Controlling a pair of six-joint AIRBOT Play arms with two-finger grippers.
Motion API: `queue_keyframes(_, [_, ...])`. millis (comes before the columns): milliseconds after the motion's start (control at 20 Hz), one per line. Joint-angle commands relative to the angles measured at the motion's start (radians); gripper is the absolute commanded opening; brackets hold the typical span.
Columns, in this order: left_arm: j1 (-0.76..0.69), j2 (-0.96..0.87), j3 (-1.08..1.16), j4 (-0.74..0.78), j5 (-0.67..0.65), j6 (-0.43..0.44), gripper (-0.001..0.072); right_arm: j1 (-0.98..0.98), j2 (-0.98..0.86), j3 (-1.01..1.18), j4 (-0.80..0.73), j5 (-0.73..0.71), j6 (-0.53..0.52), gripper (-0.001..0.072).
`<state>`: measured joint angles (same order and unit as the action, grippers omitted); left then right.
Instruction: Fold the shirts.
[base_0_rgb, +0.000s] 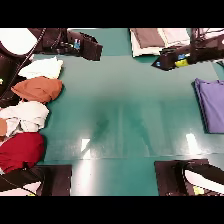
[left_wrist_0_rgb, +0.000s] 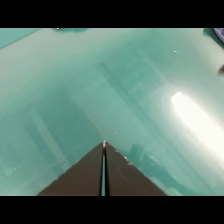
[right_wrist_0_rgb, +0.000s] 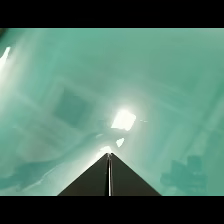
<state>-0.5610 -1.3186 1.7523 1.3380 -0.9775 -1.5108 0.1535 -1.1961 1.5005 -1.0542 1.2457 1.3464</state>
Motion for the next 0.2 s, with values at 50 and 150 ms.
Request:
queue_keyframes(50, [0.0, 0.0, 0.0, 0.0, 0.0, 0.0, 0.0025, 0.121, 0.0, 0.002, 0.005, -0.023, -0.007, 0.0016])
queue_keyframes(150, [0.0, 0.0, 0.0, 0.0, 0.0, 0.0, 0.0025, 0.123, 0.0, 0.002, 0.008, -0.021, 0.0, 0.0016])
